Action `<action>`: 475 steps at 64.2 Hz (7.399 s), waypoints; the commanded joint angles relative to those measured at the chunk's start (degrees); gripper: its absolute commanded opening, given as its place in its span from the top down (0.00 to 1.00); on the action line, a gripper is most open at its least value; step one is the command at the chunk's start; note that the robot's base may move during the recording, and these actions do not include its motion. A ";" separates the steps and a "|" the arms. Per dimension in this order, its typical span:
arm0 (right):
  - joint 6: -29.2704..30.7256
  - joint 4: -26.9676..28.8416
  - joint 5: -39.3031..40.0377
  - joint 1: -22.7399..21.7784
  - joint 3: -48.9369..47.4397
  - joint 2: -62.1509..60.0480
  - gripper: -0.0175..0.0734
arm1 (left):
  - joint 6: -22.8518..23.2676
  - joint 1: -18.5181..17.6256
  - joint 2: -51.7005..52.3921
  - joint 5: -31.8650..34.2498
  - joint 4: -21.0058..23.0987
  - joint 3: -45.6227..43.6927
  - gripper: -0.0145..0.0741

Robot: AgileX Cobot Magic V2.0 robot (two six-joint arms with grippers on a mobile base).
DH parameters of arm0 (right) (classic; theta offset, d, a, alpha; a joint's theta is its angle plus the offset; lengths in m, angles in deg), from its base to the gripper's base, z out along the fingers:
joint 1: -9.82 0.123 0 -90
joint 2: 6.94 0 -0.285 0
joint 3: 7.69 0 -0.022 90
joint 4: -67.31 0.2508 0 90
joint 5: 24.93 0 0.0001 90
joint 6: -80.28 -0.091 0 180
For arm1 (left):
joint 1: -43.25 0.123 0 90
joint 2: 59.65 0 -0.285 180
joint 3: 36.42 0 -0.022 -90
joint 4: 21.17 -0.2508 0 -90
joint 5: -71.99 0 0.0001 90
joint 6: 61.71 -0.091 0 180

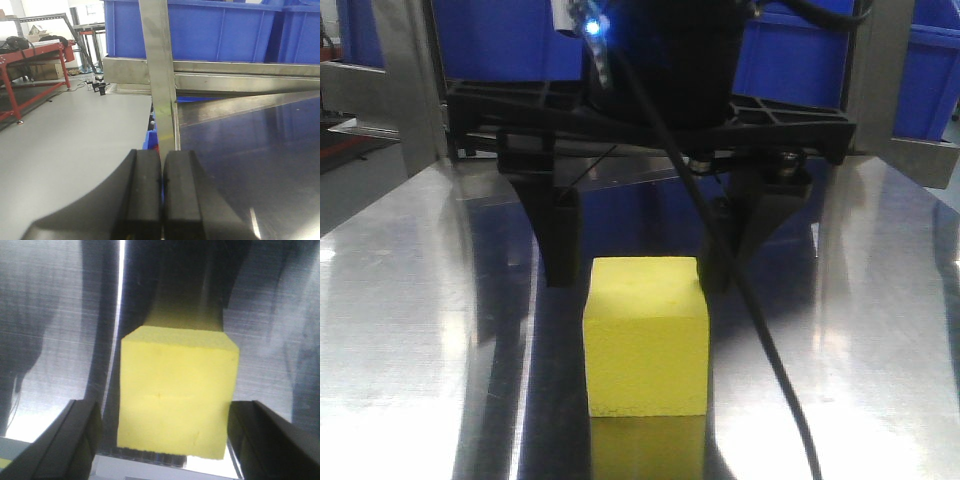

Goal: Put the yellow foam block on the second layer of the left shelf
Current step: 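Lower the open right gripper down around the yellow foam cube, then close the right gripper on the yellow foam cube, then lift the cube with the right gripper and pull it back, then drive the base away from the steel table holding the cube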

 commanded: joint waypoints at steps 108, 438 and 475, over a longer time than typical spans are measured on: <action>-1.98 -4.40 3.10 -0.01 -1.27 3.24 0.26 | 0.27 0.11 1.20 4.67 0.35 1.44 0.68; 49.42 2.71 52.84 -47.88 57.43 -78.96 0.30 | 0.27 0.11 1.20 4.67 0.35 1.44 0.68; 49.42 2.71 52.84 -47.88 57.43 -78.96 0.30 | 0.27 0.11 1.20 4.67 0.35 1.44 0.68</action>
